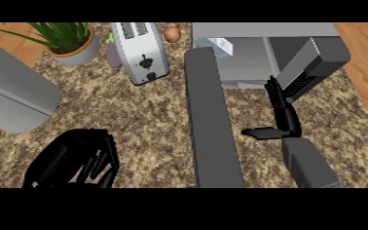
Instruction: Pick up the milk, place it into the microwave and close the microwave
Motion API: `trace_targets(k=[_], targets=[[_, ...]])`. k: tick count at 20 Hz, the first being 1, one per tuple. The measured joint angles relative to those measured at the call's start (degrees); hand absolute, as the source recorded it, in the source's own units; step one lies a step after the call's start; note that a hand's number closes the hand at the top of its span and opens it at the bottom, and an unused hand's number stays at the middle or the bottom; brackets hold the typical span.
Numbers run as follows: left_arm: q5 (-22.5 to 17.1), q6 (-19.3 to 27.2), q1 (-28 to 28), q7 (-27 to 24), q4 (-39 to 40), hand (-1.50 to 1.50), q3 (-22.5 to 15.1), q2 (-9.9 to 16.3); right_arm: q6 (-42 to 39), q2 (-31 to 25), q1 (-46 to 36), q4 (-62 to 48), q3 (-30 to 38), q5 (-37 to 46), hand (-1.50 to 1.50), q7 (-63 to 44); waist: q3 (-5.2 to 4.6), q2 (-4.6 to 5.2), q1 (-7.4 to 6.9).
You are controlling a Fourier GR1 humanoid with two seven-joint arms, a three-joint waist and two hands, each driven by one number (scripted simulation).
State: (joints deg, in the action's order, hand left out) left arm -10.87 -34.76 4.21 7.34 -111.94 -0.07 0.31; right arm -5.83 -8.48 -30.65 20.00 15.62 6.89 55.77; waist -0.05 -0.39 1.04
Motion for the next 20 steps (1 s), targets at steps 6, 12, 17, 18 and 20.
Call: trace_targets(k=[6, 12, 17, 18, 20], targets=[[7.17, 5.48, -4.67, -3.23, 4.49, 1.50, -7.87, -0.23, -3.01, -1.36, 10.98, 10.67, -1.81, -1.37, -1.50, -0.70, -0.04, -0.05, 0.68], [14.01, 9.55, -11.55, -8.56, 16.07, 1.50, -15.13, -0.28, -6.13, -3.32, 21.32, 22.53, -3.57, -3.15, -1.50, -2.47, -0.07, 0.10, 1.13], [18.96, 15.93, -16.04, -15.40, 28.73, 1.50, -22.32, -0.20, -7.51, -4.98, 27.63, 31.36, -4.48, -4.58, -1.50, -3.37, -0.06, 0.24, 1.08], [19.06, 17.68, -17.12, -16.59, 31.32, 1.50, -23.63, -0.16, -7.78, -5.45, 28.88, 33.46, -4.88, -4.65, -1.50, -3.66, -0.07, 0.25, 1.20], [19.84, 22.11, -18.11, -19.38, 36.32, 1.50, -27.12, -0.11, -8.46, -6.37, 31.13, 36.97, -5.27, -5.27, -1.50, -4.01, -0.07, 0.30, 1.36]])
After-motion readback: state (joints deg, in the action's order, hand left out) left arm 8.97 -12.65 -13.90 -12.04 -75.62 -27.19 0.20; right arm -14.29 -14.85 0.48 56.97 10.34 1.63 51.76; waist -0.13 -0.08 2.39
